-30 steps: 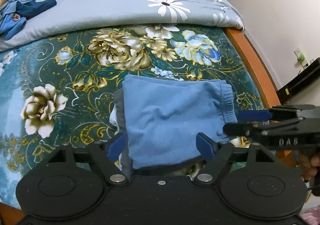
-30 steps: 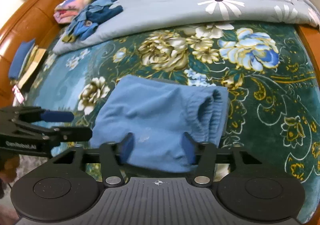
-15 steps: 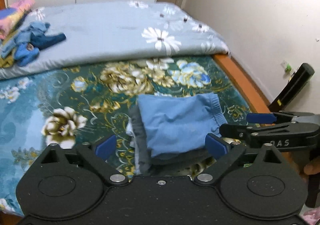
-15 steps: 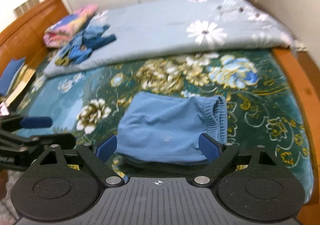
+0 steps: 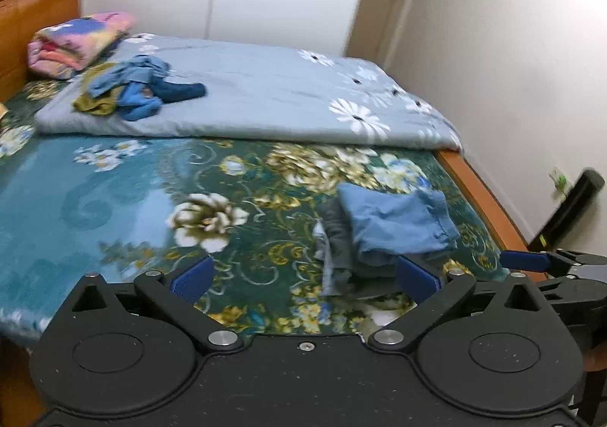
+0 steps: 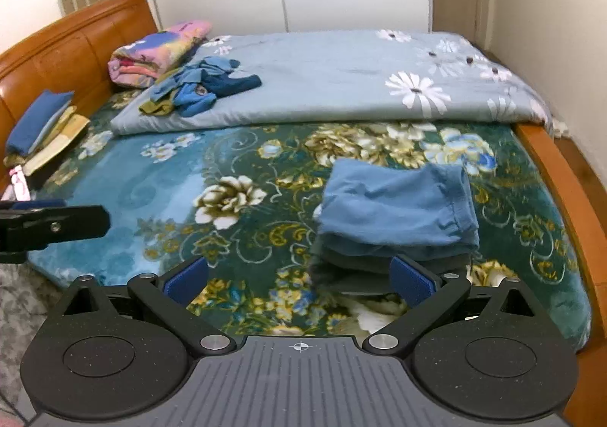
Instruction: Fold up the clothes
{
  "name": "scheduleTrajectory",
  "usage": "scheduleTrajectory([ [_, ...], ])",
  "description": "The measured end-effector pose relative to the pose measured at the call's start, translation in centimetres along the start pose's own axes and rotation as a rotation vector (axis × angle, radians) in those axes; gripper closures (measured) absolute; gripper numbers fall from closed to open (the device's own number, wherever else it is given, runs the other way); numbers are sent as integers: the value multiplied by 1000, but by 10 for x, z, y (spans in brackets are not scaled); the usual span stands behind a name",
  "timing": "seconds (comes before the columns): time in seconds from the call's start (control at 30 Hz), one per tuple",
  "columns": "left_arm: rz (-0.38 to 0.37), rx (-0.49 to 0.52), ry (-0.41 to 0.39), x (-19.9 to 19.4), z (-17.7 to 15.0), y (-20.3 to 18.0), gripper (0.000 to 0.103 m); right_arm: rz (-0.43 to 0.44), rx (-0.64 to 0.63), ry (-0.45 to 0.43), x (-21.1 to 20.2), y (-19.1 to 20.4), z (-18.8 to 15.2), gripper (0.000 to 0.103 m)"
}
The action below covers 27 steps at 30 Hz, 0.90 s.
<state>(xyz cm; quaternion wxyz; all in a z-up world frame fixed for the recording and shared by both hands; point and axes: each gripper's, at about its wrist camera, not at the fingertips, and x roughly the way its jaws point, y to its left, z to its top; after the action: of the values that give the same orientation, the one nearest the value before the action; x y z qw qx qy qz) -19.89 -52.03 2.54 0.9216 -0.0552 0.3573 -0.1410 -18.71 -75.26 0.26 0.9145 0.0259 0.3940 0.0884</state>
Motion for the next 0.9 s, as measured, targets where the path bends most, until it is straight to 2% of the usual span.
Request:
scheduleTrajectory([
  [0.3, 98, -21, -38, -36, -18, 24, 2, 32, -112, -18, -8, 51, 3, 0],
  [0.5, 141, -86, -54, -47, -21, 44, 2, 71, -164, -4, -1, 75, 13, 0],
  [0.7, 208, -137, -35, -34, -12, 69, 2, 135, -227, 17, 29, 96, 31, 0],
  [0.9, 299, -141, -18, -10, 15, 100, 2, 213, -233, 43, 84, 113, 67, 0],
])
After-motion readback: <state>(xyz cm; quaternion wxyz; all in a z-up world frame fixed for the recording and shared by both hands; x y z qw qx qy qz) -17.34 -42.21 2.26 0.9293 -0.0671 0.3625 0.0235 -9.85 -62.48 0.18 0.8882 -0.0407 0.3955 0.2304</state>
